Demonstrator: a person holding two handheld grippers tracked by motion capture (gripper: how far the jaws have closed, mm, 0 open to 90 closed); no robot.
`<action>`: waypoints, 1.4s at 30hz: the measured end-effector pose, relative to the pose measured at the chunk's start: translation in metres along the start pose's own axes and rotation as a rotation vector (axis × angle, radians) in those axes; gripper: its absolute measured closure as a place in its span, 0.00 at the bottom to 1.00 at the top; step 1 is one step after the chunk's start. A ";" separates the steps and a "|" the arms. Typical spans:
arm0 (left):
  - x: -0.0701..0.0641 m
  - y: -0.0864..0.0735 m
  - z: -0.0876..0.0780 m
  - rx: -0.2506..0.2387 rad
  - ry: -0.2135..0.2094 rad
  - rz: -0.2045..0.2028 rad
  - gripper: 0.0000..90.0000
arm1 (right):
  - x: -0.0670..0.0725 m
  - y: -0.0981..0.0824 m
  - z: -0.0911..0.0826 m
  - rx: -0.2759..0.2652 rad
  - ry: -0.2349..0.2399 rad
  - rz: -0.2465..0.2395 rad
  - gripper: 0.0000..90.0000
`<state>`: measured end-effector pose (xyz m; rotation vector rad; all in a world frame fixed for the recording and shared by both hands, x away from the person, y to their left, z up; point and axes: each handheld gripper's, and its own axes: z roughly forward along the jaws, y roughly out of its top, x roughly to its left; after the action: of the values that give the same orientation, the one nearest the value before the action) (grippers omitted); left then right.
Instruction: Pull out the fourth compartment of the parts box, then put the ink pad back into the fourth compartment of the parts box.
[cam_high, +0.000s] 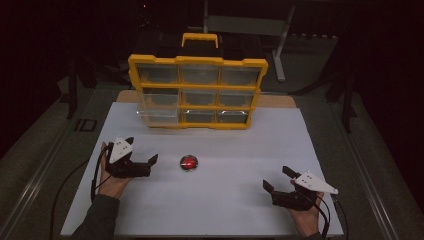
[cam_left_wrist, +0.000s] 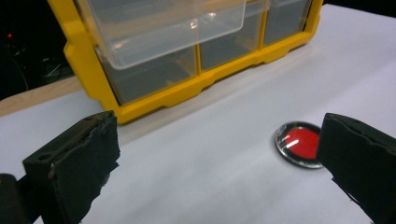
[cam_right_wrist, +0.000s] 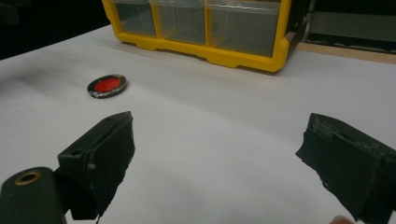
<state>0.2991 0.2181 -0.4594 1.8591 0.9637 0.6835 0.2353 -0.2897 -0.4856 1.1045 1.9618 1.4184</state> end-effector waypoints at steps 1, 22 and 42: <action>0.000 -0.001 -0.001 -0.005 -0.003 -0.010 0.00 | 0.000 0.000 0.000 -0.002 0.004 0.007 0.10; -0.002 -0.023 -0.034 -0.020 -0.053 -0.126 0.00 | -0.002 0.000 -0.002 -0.023 0.004 0.016 0.10; -0.003 -0.037 -0.048 -0.038 0.026 -0.128 0.00 | 0.000 0.016 0.002 0.017 0.049 0.015 0.10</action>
<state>0.2481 0.2487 -0.4719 1.7433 1.0694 0.6453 0.2421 -0.2861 -0.4713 1.1046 2.0073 1.4516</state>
